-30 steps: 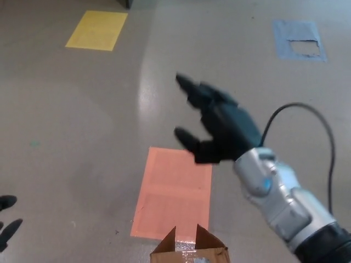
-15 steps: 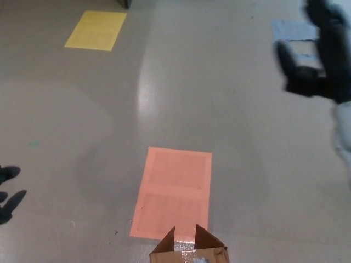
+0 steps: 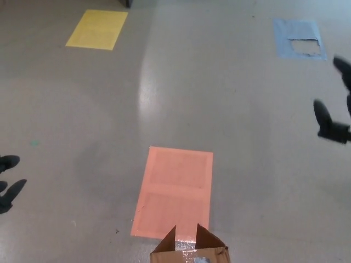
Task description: An air pump is kept on top of a storage box on the floor and the robot uses its right hand to press down on the handle of the pump to compress it
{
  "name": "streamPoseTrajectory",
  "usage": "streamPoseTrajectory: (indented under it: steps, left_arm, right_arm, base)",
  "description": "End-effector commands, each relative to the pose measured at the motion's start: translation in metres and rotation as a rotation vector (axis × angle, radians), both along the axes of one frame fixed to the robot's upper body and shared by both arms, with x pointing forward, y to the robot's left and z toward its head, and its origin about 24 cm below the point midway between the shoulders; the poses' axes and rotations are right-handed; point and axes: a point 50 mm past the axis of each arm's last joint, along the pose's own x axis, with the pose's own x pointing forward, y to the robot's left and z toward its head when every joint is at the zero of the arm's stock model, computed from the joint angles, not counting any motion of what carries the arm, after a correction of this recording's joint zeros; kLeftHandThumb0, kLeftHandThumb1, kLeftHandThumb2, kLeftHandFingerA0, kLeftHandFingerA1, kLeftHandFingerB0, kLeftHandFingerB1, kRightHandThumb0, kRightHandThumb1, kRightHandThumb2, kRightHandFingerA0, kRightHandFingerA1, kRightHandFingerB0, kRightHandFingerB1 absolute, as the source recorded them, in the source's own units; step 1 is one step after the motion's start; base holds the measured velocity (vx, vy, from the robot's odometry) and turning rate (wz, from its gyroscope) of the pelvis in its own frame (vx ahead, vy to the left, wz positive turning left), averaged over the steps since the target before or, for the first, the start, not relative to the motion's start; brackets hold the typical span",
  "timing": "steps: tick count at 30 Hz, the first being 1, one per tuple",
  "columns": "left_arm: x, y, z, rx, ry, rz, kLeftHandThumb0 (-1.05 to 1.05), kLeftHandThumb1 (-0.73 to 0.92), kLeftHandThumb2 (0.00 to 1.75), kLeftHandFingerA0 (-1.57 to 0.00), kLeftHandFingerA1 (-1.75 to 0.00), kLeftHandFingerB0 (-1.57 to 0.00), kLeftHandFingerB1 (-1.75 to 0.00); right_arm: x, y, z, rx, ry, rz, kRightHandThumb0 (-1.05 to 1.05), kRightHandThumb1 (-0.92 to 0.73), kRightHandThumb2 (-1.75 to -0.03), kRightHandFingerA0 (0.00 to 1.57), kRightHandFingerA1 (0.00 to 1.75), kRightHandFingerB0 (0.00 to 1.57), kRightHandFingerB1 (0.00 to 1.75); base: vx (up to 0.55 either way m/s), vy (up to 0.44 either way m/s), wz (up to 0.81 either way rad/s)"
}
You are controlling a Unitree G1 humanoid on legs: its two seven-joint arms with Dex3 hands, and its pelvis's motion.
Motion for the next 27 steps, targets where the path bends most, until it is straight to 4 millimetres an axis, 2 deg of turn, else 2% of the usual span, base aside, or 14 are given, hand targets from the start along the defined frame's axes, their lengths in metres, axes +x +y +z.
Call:
streamPoseTrajectory:
  steps: [1,3,5,6,7,10,11,14,16,19,27]
  left_arm:
    - [-0.001,0.021,0.012,0.048,0.042,0.075,-0.56,0.85,0.65,-0.27,-0.32,-0.23,-0.29]
    - [-0.002,0.021,0.01,0.036,0.048,0.073,-0.57,0.84,0.65,-0.29,-0.33,-0.23,-0.29]
    - [-0.004,0.021,0.007,0.024,0.062,0.071,-0.58,0.84,0.65,-0.3,-0.33,-0.23,-0.29]
    - [-0.005,0.021,0.006,0.023,0.066,0.072,-0.58,0.84,0.65,-0.3,-0.33,-0.23,-0.29]
    - [-0.006,0.022,0.004,0.028,0.078,0.074,-0.6,0.84,0.65,-0.3,-0.34,-0.23,-0.29]
    - [-0.01,0.021,-0.001,0.04,0.101,0.076,-0.6,0.84,0.65,-0.3,-0.34,-0.23,-0.29]
    - [-0.01,0.021,-0.002,0.034,0.102,0.077,-0.6,0.83,0.65,-0.3,-0.34,-0.23,-0.29]
    - [-0.01,0.021,-0.003,0.026,0.1,0.076,-0.6,0.83,0.65,-0.3,-0.33,-0.23,-0.29]
    - [-0.009,0.02,-0.002,0.021,0.097,0.076,-0.6,0.84,0.65,-0.29,-0.33,-0.22,-0.29]
    - [-0.009,0.021,-0.001,0.017,0.093,0.084,-0.61,0.83,0.65,-0.29,-0.33,-0.22,-0.29]
    - [-0.01,0.022,-0.002,0.021,0.094,0.087,-0.61,0.85,0.66,-0.3,-0.33,-0.23,-0.29]
  right_arm:
    - [-0.03,-0.042,-0.08,0.185,0.342,-0.223,-0.69,-0.68,-0.99,0.04,0.4,0.03,0.34]
    - [-0.039,-0.043,-0.094,0.271,0.408,-0.246,-0.67,-0.68,-0.99,0.03,0.38,0.03,0.31]
    - [-0.047,-0.042,-0.107,0.287,0.488,-0.261,-0.68,-0.71,-1.02,0.03,0.39,0.03,0.3]
    - [-0.049,-0.042,-0.11,0.286,0.512,-0.259,-0.68,-0.71,-1.02,0.03,0.39,0.03,0.3]
    - [-0.054,-0.041,-0.117,0.264,0.568,-0.231,-0.81,-0.79,-1.07,0.06,0.27,0.06,0.18]
    - [-0.063,-0.043,-0.127,0.188,0.665,-0.178,-0.84,-0.82,-1.1,0.07,0.25,0.07,0.16]
    - [-0.063,-0.043,-0.127,0.165,0.691,-0.156,-0.83,-0.85,-1.14,0.02,0.2,0.01,0.13]
    - [-0.056,-0.038,-0.122,0.098,0.704,-0.095,-0.84,-0.83,-1.12,0.07,0.26,0.07,0.16]
    - [-0.052,-0.037,-0.118,0.095,0.694,-0.077,-0.81,-0.81,-1.12,0.06,0.3,0.06,0.19]
    - [-0.047,-0.035,-0.113,0.092,0.69,-0.047,-0.88,-0.84,-1.13,0.07,0.27,0.07,0.13]
    - [-0.046,-0.035,-0.112,0.086,0.694,-0.038,-0.87,-0.84,-1.13,0.07,0.29,0.06,0.13]
  base:
    - [0.0,0.0,0.0]
    - [0.0,0.0,0.0]
    - [0.0,0.0,0.0]
    - [0.0,0.0,0.0]
    - [0.0,0.0,0.0]
    - [0.0,0.0,0.0]
    - [0.0,0.0,0.0]
    - [0.0,0.0,0.0]
    - [0.0,0.0,0.0]
    - [0.0,0.0,0.0]
    - [0.0,0.0,0.0]
